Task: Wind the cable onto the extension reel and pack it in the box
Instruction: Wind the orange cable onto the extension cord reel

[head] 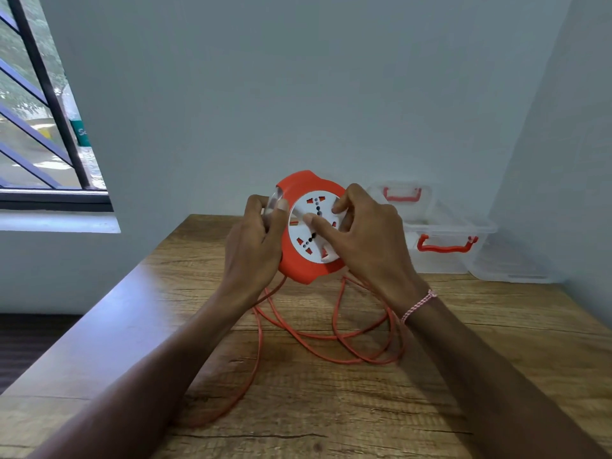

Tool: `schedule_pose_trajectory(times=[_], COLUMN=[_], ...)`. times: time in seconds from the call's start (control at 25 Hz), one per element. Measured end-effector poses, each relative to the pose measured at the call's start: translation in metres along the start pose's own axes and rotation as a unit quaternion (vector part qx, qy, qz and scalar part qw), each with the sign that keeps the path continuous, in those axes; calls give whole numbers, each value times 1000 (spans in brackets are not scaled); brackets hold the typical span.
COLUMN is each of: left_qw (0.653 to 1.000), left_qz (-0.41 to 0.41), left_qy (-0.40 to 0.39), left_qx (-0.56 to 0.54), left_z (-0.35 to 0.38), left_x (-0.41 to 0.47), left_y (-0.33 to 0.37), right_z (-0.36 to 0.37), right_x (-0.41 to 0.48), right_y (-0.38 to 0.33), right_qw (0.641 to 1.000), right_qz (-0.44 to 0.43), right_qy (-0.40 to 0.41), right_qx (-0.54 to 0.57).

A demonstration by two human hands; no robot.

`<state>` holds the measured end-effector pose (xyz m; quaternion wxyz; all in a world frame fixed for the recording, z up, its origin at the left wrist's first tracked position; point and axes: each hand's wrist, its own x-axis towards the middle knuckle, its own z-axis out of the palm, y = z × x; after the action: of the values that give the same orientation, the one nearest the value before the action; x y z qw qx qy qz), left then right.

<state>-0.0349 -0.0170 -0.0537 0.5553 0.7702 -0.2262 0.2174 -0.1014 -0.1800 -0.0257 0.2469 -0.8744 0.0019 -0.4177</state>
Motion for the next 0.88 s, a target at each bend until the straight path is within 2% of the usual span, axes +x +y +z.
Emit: schedule_pose_trajectory(times=[0.04, 0.12, 0.2, 0.28, 0.4, 0.48, 0.52, 0.6, 0.68, 0.76, 0.88], left_qw=[1000, 1000, 999, 999, 1000, 1000, 1000, 1000, 1000, 1000, 1000], left_qz=[-4, -18, -31, -28, -10, 1, 5, 13, 13, 5, -4], left_qy=[-3, -6, -11, -21, -26, -14, -9, -3, -3, -6, -3], left_qx=[-3, -12, -20, -15, 12, 24, 24, 24, 26, 16, 18], left_z=[-1, -5, -8, -8, -6, -5, -3, 0, 2, 1, -2], left_x=[1, 4, 6, 6, 4, 3, 3, 1, 0, 1, 2], left_y=[-1, -4, -4, -3, -2, -3, -3, -2, -1, -2, -3], right_z=[-4, -14, -20, -21, -19, -13, -8, 3, 9, 5, -7], right_x=[1, 5, 8, 7, 3, 1, -2, -6, -6, -5, 0], right_y=[5, 14, 18, 17, 13, 9, 5, -3, -6, -3, 10], right_qw=[995, 963, 929, 911, 909, 927, 949, 990, 998, 998, 976], right_qz=[-81, -218, -277, -306, -311, -276, -225, -72, 31, -14, -170], right_qy=[-7, -68, -118, -119, -81, -40, -20, -10, -14, -8, -58], right_qx=[-50, -144, -214, -248, -266, -250, -221, -120, -51, -66, -127])
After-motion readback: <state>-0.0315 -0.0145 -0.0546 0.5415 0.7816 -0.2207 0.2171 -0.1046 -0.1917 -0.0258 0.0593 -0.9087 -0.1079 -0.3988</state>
